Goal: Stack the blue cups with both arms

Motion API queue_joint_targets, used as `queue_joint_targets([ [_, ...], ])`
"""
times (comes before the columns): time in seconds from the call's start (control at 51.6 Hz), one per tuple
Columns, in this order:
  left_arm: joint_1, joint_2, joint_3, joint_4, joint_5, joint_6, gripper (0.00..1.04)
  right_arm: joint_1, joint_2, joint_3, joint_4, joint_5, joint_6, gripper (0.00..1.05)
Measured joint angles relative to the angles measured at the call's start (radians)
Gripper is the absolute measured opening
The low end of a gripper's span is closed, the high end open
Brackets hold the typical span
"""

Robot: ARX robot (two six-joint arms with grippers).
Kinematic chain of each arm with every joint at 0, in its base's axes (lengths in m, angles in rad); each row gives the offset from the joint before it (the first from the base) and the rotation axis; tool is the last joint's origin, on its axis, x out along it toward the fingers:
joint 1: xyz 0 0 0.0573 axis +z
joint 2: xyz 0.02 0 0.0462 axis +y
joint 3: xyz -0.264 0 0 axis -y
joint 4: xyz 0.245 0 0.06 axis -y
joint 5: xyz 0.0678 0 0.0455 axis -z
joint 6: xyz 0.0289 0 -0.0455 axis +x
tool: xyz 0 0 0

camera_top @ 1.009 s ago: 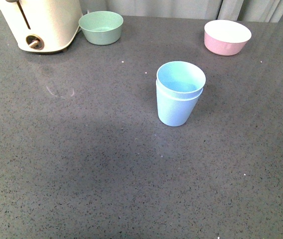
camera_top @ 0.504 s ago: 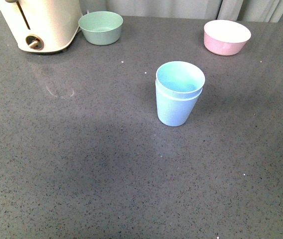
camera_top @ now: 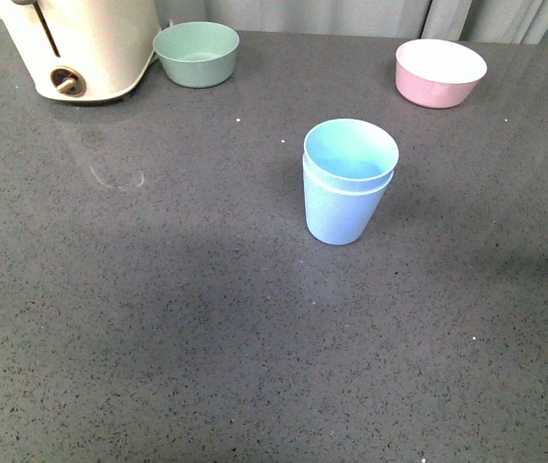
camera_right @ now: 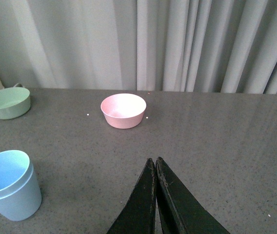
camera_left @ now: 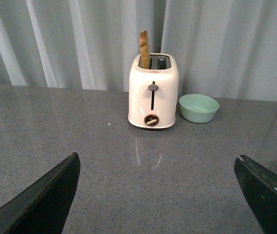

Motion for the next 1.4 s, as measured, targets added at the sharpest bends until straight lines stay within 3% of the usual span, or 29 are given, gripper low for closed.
queue_joint_targets([
  [1.203,0.000,0.000,0.000,0.000,0.000,0.000,0.96,0.000,-0.446,-0.087,-0.328,0.000,0.001,0.02],
  [1.3,0.000,0.000,0.000,0.000,0.000,0.000,0.96,0.000,-0.571,-0.087,-0.486,0.002,0.001,0.02],
  [1.397,0.000,0.000,0.000,0.000,0.000,0.000,0.96,0.000,-0.618,-0.087,-0.506,0.000,0.001,0.02],
])
